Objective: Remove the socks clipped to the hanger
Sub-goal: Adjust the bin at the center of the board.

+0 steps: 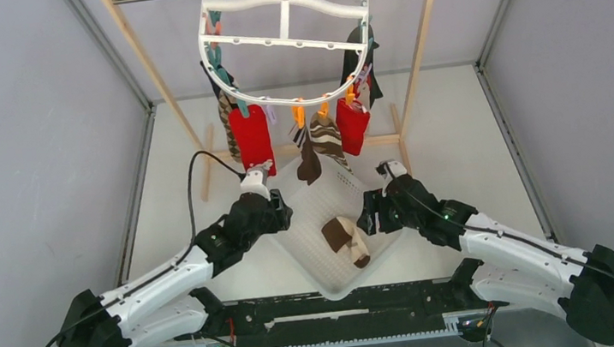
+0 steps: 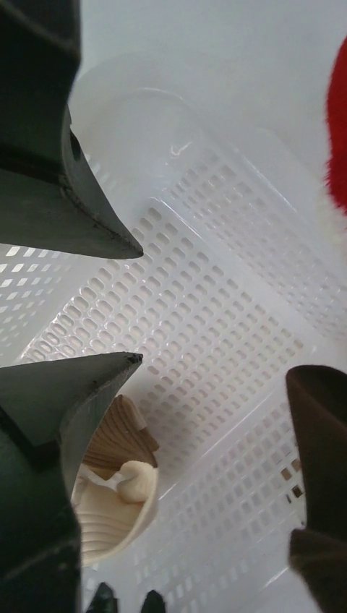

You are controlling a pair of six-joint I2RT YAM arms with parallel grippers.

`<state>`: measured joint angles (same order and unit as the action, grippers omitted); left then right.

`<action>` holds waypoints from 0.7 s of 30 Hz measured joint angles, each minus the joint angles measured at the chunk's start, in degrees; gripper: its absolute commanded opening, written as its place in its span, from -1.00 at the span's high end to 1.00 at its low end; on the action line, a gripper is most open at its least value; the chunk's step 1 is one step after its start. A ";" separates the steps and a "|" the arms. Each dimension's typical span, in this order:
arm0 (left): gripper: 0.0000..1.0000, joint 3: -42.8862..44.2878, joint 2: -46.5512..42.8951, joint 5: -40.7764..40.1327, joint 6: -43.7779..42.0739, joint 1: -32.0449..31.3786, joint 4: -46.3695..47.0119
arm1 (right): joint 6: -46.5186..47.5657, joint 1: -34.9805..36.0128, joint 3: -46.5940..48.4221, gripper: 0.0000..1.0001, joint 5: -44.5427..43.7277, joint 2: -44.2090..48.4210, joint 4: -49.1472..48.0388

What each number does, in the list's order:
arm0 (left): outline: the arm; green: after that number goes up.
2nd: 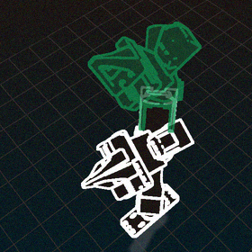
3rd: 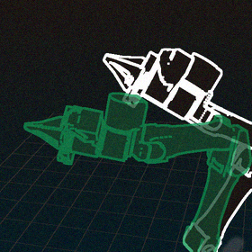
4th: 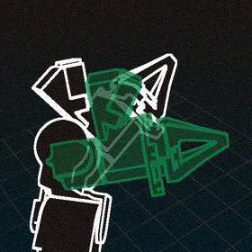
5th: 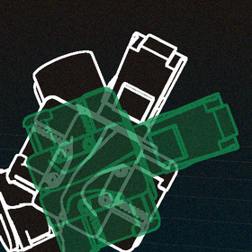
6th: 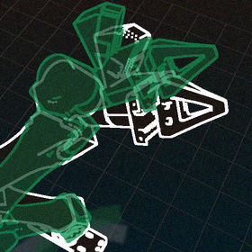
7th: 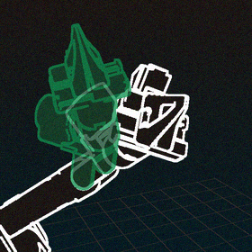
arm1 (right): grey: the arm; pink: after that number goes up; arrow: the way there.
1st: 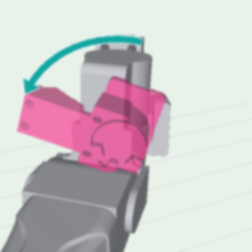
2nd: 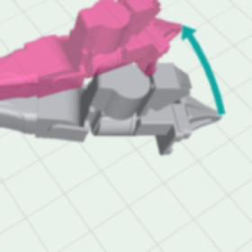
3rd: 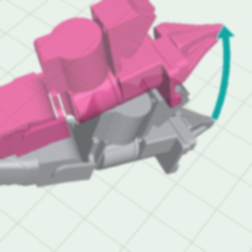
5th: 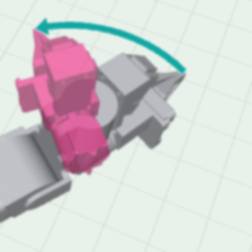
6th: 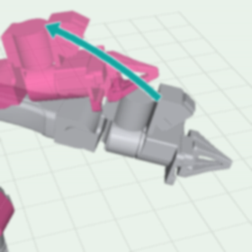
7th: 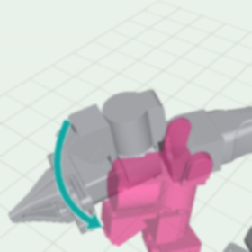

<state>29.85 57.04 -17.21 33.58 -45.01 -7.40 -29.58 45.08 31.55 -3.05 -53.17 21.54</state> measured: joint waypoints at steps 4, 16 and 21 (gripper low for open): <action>-0.10 -0.11 -1.29 -1.03 1.22 -2.51 -1.99 | 1.38 -3.56 0.00 -0.44 2.51 -0.02 -0.04; -0.10 -2.64 -4.59 -5.09 5.88 -9.99 -1.70 | 5.97 -9.66 1.60 -0.46 8.55 -5.62 -1.55; -0.10 -4.20 -7.63 -6.82 8.37 -13.00 -2.60 | 7.91 -10.27 4.50 -0.46 9.38 -10.14 -1.51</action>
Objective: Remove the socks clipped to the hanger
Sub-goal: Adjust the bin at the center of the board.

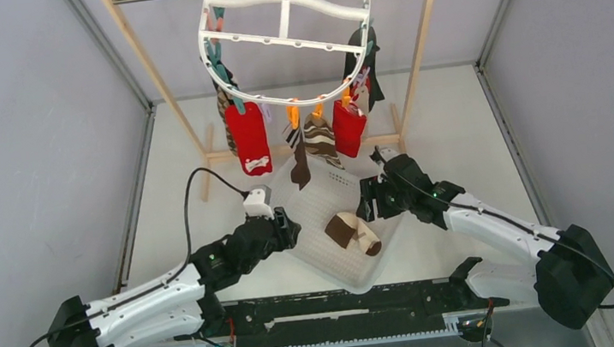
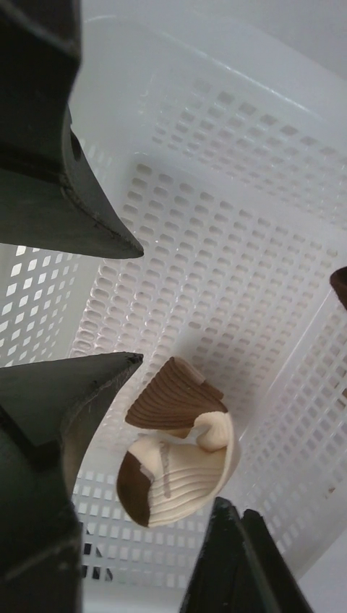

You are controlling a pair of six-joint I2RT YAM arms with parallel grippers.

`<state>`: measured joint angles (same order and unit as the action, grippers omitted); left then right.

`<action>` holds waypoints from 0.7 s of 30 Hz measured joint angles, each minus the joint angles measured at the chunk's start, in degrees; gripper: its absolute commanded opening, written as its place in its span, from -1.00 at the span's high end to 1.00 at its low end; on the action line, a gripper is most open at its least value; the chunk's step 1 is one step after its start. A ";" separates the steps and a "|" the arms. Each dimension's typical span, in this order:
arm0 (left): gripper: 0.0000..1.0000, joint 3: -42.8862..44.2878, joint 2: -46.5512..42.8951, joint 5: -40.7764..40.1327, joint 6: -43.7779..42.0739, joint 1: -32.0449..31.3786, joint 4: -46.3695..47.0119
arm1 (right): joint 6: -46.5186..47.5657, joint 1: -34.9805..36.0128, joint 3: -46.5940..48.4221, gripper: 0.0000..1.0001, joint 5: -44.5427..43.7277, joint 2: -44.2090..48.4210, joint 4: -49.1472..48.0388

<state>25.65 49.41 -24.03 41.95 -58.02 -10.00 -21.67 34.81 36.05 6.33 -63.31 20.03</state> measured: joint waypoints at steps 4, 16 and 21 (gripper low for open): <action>-0.10 -1.51 -3.65 -1.16 2.12 -1.86 -1.49 | 1.33 -0.74 2.71 -0.46 0.94 -2.45 -0.13; -0.09 -3.43 -10.32 -4.90 8.04 -7.96 -6.93 | 3.48 -1.79 7.32 -0.46 4.20 -10.12 -2.38; -0.09 -3.41 -9.60 -7.06 10.36 -11.98 -7.50 | 3.65 -1.79 9.60 -0.47 5.66 -13.31 -4.04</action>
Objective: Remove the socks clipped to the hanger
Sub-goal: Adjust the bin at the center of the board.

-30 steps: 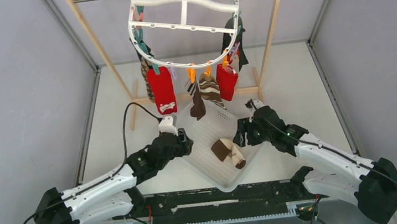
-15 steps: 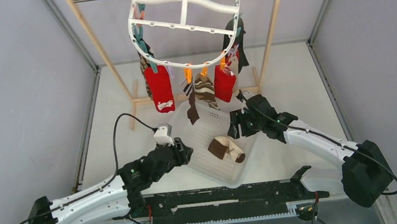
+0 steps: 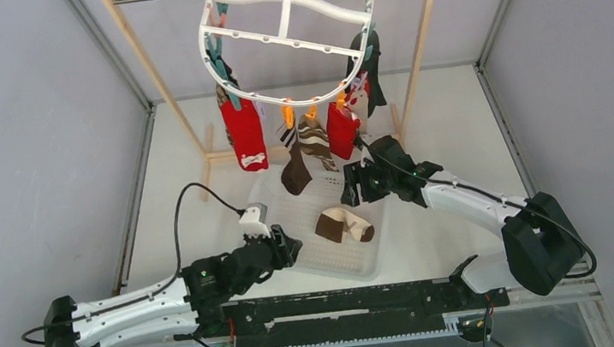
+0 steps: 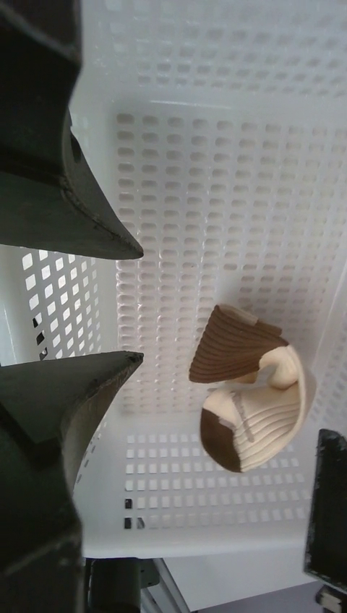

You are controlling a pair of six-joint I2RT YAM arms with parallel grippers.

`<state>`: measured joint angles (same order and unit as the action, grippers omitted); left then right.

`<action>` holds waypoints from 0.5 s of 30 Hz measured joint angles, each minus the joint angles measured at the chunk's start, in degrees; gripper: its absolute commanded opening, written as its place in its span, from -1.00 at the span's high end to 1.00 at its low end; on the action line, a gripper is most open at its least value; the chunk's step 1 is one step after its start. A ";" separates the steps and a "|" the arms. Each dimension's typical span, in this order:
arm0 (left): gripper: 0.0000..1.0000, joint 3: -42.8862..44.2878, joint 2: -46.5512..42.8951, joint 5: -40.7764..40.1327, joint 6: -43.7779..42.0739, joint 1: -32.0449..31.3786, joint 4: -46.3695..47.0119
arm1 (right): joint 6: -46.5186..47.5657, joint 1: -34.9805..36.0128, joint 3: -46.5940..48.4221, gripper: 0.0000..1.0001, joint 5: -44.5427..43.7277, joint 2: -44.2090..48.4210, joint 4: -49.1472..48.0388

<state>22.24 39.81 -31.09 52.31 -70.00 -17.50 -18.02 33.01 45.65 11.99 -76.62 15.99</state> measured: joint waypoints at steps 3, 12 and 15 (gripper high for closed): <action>-0.08 0.02 1.11 -0.98 1.03 -1.95 0.02 | 0.07 0.00 1.60 -0.47 0.74 -1.81 -0.59; -0.12 0.26 6.43 -3.30 5.38 -8.94 -2.38 | 0.66 -0.07 6.75 -0.46 2.21 -7.67 -3.06; -0.17 0.85 8.00 -3.93 6.56 -10.38 -2.84 | 0.74 0.02 7.67 -0.46 2.93 -8.87 -3.43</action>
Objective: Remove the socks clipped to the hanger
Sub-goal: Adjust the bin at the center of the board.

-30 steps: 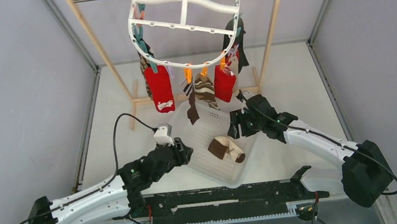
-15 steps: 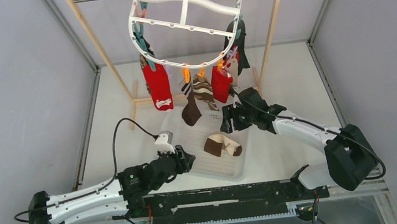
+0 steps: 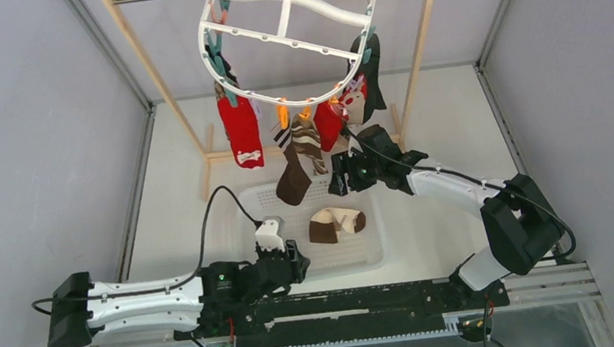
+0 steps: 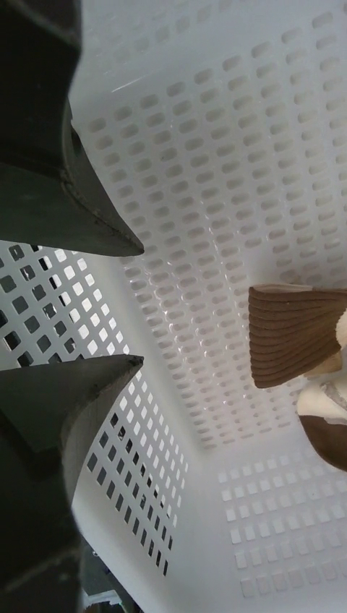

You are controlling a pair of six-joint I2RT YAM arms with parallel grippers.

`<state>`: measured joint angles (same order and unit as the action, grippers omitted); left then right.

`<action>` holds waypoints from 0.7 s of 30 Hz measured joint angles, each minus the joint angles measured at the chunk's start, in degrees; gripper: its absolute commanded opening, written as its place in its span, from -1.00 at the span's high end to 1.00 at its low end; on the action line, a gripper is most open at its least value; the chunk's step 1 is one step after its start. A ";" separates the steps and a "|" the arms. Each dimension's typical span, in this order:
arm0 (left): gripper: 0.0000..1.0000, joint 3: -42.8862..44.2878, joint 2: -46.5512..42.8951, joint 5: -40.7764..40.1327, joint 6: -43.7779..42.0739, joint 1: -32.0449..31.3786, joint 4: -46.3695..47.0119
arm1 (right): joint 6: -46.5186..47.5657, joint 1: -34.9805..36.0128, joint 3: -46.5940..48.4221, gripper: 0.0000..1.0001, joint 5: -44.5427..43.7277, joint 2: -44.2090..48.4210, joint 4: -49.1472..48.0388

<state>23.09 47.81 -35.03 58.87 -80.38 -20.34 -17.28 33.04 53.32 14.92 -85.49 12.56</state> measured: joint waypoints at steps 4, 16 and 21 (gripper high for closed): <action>-0.31 0.98 1.03 -0.63 0.33 -0.74 -1.64 | 0.02 0.04 0.00 -0.52 0.22 -0.11 -0.24; -0.99 12.17 -4.28 -5.25 -3.08 -0.87 -12.90 | 0.72 0.55 1.22 -0.78 0.72 10.88 4.50; -0.99 15.19 -8.15 -5.95 -4.07 -1.07 -16.81 | 0.44 1.11 3.80 -0.99 1.88 18.91 8.74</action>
<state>38.28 39.66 -40.97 54.81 -81.45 -37.15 -16.84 34.15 57.12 16.80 -66.59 21.30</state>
